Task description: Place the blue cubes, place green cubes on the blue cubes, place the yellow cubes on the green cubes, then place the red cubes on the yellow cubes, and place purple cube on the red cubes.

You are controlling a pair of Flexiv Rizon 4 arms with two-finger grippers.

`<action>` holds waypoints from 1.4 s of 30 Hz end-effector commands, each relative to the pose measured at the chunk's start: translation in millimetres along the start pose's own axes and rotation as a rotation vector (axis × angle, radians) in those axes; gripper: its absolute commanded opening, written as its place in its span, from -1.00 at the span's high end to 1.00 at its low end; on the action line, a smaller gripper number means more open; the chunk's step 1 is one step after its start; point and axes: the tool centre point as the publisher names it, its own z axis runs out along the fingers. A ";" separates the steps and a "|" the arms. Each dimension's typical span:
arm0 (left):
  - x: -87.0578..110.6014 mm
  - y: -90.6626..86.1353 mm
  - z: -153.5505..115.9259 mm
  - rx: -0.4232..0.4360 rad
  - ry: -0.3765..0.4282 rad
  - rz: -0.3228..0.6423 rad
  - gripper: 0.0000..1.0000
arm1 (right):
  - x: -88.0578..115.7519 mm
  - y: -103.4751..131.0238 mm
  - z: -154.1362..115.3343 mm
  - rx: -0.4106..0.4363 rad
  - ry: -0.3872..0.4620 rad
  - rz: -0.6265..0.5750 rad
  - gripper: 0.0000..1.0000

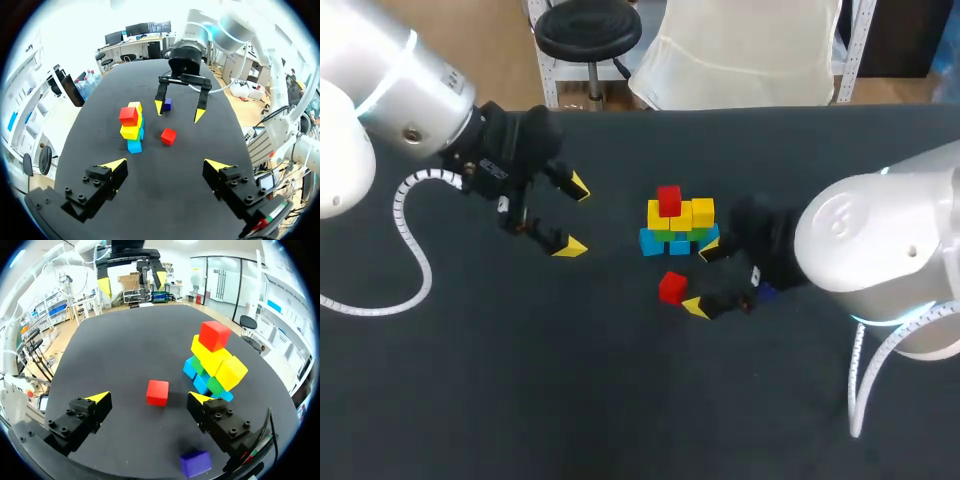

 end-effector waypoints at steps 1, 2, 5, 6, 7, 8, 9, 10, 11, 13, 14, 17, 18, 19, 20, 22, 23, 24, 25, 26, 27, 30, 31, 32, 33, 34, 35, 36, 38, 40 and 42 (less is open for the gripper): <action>1.0 0.2 -0.2 0.000 -0.002 0.002 -1.00 | 0.0 0.5 9.7 0.005 -0.006 0.003 -1.00; 1.0 0.2 -0.2 0.000 -0.002 0.002 -1.00 | -0.4 0.9 11.3 0.005 -0.005 0.004 -1.00; 1.0 0.2 -0.2 0.000 -0.002 0.002 -1.00 | 0.1 1.4 16.5 0.002 0.003 0.006 -1.00; 1.0 0.2 -0.2 0.000 -0.002 0.002 -1.00 | 0.1 1.4 18.1 0.000 0.007 0.004 -1.00; 1.0 0.2 -0.2 0.000 -0.002 0.002 -1.00 | 0.3 1.3 19.6 0.001 0.015 0.003 -1.00; 1.0 0.2 -0.2 0.000 -0.002 0.002 -1.00 | 0.8 0.9 21.2 0.001 0.016 0.006 -1.00; 1.0 0.2 -0.2 0.000 -0.002 0.002 -1.00 | 1.2 0.6 22.8 -0.001 0.017 0.007 -1.00; 1.0 0.2 -0.2 0.000 -0.002 0.002 -1.00 | 1.5 0.4 24.4 -0.003 0.023 0.012 -1.00; 1.0 0.2 -0.2 0.000 -0.002 0.002 -1.00 | 2.2 0.2 25.9 -0.003 0.025 0.017 -1.00; 1.0 0.2 -0.2 0.000 -0.002 0.002 -1.00 | 2.8 -0.2 28.4 -0.004 0.027 0.026 -1.00; 1.0 0.2 -0.2 0.000 -0.002 0.002 -1.00 | 3.0 -0.5 29.5 -0.004 0.028 0.027 -1.00; 1.0 0.2 -0.2 0.000 -0.002 0.002 -1.00 | 3.1 -1.2 32.6 -0.005 0.028 0.035 -1.00; 1.0 0.2 -0.2 0.000 -0.002 0.002 -1.00 | 3.2 -1.6 33.6 -0.005 0.029 0.036 -1.00; 1.0 0.2 -0.2 0.000 -0.002 0.002 -1.00 | 3.5 -2.1 34.5 -0.007 0.029 0.042 -1.00; 1.0 0.2 -0.2 0.000 -0.002 0.002 -1.00 | 3.7 -2.5 35.1 -0.007 0.028 0.043 -1.00; 1.0 0.2 -0.2 0.000 -0.002 0.002 -1.00 | 4.1 -3.2 36.8 -0.006 0.031 0.042 -1.00; 1.0 0.2 -0.2 0.000 -0.002 0.002 -1.00 | 4.5 -3.4 37.5 -0.007 0.032 0.042 -1.00; 1.0 0.2 -0.2 0.000 -0.002 0.002 -1.00 | 5.0 -3.4 38.2 -0.009 0.035 0.042 -1.00; 1.0 0.2 -0.2 0.000 -0.002 0.002 -1.00 | 6.1 -3.5 39.1 -0.009 0.037 0.042 -1.00; 1.0 0.2 -0.2 0.000 -0.002 0.002 -1.00 | 7.1 -3.7 39.7 -0.010 0.041 0.043 -1.00; 1.0 0.2 -0.2 0.000 -0.002 0.002 -1.00 | 8.0 -3.9 40.2 -0.010 0.045 0.046 -1.00; 1.0 0.2 -0.2 0.000 -0.002 0.002 -1.00 | 10.7 -4.5 41.9 -0.008 0.054 0.052 -1.00; 1.0 0.2 -0.2 0.000 -0.002 0.002 -1.00 | 11.4 -4.8 42.4 -0.009 0.054 0.053 -1.00; 1.0 0.2 -0.2 0.000 -0.002 0.002 -1.00 | 12.0 -5.1 42.8 -0.010 0.054 0.056 -1.00; 1.0 0.2 -0.2 0.000 -0.002 0.002 -1.00 | 12.5 -5.3 43.2 -0.010 0.054 0.059 -0.87; 1.0 0.2 -0.2 0.000 -0.002 0.002 -1.00 | 13.1 -5.9 43.6 -0.012 0.050 0.065 -0.81; 1.0 0.2 -0.2 0.000 -0.002 0.002 -1.00 | 13.5 -6.6 43.6 -0.012 0.048 0.067 -0.78; 1.0 0.2 -0.2 0.000 -0.002 0.002 -1.00 | 13.6 -7.2 43.4 -0.011 0.047 0.068 -0.78; 1.0 0.2 -0.2 0.000 -0.002 0.002 -1.00 | 13.4 -8.9 42.6 -0.008 0.043 0.069 -0.75; 1.0 0.2 -0.2 0.000 -0.002 0.002 -1.00 | 12.4 -10.7 41.5 -0.003 0.040 0.067 -0.39; 1.0 0.2 -0.2 0.000 -0.002 0.002 -1.00 | 11.7 -12.3 41.0 -0.001 0.037 0.066 -0.22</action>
